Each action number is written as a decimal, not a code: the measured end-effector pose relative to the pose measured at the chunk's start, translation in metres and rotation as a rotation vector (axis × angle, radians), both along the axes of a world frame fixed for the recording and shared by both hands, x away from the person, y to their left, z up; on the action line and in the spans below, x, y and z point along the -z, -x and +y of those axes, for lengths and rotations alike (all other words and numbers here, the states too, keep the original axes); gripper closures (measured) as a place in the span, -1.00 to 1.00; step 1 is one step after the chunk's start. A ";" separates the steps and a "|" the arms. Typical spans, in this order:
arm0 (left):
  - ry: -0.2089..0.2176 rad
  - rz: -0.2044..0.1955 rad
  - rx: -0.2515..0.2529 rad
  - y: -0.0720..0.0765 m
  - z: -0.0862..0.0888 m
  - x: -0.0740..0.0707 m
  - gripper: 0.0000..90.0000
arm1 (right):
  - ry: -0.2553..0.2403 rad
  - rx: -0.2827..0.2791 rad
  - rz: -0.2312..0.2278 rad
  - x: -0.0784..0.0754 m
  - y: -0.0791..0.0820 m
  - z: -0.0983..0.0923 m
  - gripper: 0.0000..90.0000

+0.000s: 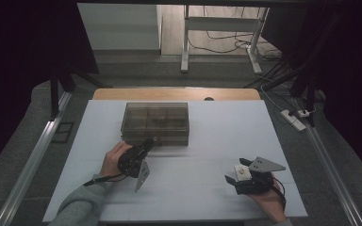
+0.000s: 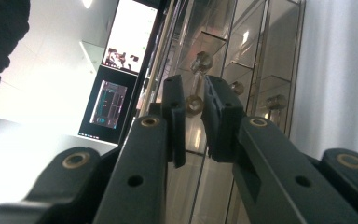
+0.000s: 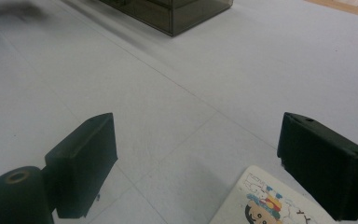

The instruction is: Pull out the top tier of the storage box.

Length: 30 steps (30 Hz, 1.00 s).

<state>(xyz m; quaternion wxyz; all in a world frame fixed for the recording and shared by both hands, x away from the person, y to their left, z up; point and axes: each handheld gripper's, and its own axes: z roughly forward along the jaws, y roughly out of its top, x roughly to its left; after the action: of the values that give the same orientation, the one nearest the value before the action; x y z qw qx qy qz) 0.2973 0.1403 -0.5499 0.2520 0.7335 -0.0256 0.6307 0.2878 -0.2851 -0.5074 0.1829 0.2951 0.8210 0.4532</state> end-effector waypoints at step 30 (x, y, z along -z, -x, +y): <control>0.250 0.253 0.039 0.000 0.010 -0.024 -0.17 | 0.004 0.003 -0.001 0.000 0.000 0.000 -0.75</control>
<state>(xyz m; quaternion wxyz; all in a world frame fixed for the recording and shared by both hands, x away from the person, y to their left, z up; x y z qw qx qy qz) 0.2973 0.1507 -0.5263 0.3547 0.7694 0.0706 0.5266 0.2876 -0.2849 -0.5074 0.1845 0.2956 0.8213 0.4517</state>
